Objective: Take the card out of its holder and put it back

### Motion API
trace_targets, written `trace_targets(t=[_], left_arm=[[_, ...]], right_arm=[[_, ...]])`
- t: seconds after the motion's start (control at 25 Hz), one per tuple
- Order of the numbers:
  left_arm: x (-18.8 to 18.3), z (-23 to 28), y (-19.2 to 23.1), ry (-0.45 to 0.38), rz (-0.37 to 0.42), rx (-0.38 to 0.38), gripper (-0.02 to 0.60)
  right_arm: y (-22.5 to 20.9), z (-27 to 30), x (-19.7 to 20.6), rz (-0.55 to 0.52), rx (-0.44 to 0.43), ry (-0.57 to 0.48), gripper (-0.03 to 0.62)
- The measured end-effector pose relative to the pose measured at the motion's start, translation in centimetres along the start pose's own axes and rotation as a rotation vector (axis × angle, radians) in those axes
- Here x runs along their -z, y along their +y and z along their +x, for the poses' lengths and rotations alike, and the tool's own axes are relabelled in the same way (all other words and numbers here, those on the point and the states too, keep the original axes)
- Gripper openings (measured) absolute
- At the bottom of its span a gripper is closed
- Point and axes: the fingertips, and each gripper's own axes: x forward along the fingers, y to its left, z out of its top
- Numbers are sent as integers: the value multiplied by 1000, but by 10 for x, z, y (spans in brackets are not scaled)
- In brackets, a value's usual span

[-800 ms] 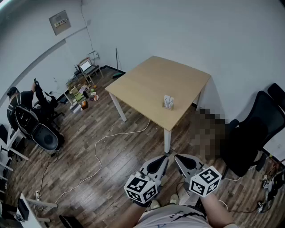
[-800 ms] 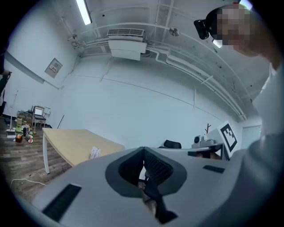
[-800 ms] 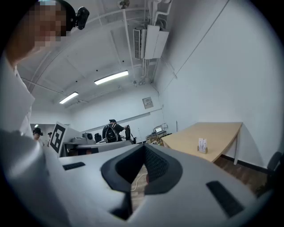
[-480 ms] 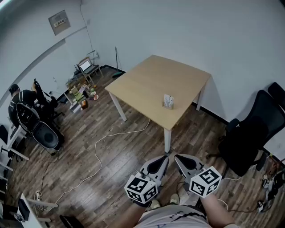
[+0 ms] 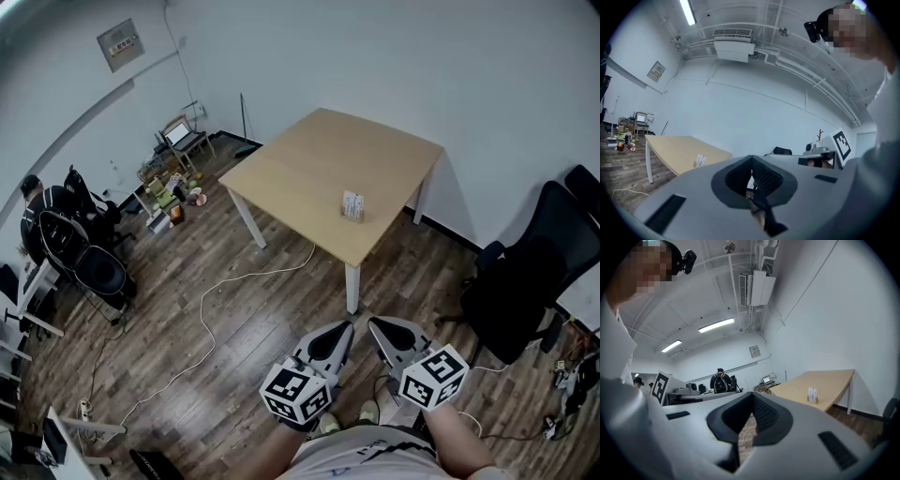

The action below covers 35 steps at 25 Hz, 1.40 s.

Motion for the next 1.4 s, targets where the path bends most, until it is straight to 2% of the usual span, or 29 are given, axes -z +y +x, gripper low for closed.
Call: trace_targets(t=[0.4, 0.92, 1.4], left_arm=[[-2, 12, 0, 10, 5, -9, 14], [-12, 45, -3, -4, 37, -62, 14], [-13, 88, 31, 13, 47, -68, 14]], right_arm=[[-11, 6, -5, 13, -20, -8, 12], [-48, -1, -24, 12, -60, -47, 12], [-94, 30, -26, 34, -21, -27, 12]])
